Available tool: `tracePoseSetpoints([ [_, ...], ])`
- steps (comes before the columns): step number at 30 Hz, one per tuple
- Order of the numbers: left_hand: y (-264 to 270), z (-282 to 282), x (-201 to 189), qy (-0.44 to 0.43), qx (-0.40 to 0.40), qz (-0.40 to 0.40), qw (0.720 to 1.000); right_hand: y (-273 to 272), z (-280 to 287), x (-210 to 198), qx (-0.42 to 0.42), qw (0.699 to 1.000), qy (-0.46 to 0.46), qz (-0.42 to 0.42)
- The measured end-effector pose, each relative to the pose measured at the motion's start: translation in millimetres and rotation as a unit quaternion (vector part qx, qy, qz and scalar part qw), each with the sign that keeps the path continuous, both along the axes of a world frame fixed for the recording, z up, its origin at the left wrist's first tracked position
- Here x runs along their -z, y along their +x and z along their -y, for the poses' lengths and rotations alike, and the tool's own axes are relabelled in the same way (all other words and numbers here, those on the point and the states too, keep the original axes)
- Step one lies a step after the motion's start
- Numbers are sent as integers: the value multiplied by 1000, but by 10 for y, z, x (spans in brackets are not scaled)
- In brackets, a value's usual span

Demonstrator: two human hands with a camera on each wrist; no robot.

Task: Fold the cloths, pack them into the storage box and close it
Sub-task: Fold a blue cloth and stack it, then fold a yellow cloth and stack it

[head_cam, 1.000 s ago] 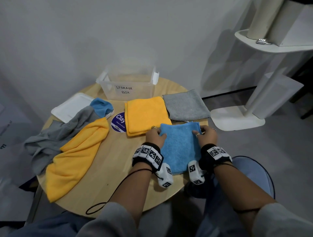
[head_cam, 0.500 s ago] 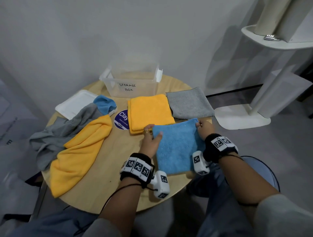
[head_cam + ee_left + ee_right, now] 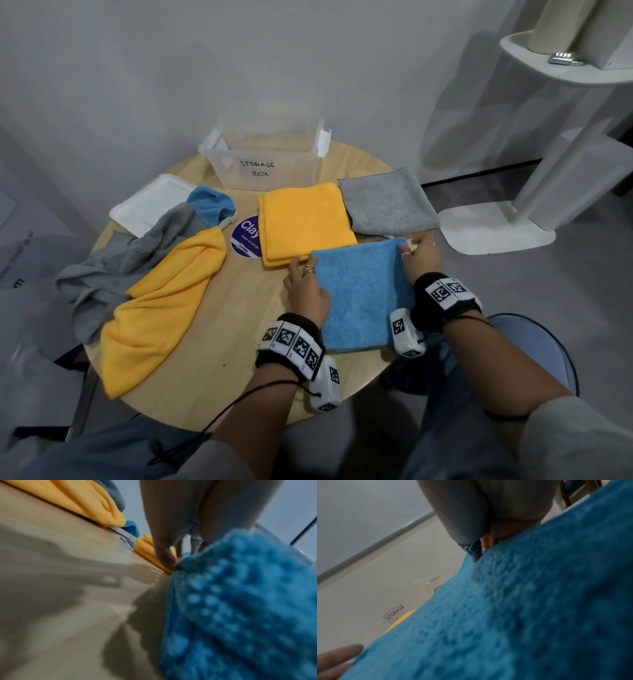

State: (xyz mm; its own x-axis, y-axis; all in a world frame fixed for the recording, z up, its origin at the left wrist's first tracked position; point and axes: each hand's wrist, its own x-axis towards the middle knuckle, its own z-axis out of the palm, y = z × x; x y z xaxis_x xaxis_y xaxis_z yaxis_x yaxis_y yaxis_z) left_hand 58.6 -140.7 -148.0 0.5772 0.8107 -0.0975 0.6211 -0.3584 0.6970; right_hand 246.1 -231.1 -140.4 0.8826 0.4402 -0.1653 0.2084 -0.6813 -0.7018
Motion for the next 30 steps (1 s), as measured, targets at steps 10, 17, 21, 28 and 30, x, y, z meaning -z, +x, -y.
tracePoseSetpoints([
  [10, -172, 327, 216, 44, 248, -250, 935, -567, 160, 271, -369, 884, -275, 78],
  [17, -863, -486, -176, 59, 79, -262, 960, -1085, -269, -166, -288, 931, -190, 116],
  [21, -1761, -1102, -240, 52, -155, -184, 969, -1899, -972, -278, -432, 898, -58, 64],
  [28, -2499, -1419, 151, -7, -222, -166, 961, -2852, -2153, -264, -507, 858, -8, 83],
  [30, -2505, -1396, 145, -26, -222, -109, 969, -2898, -2407, -263, -517, 846, -53, 123],
])
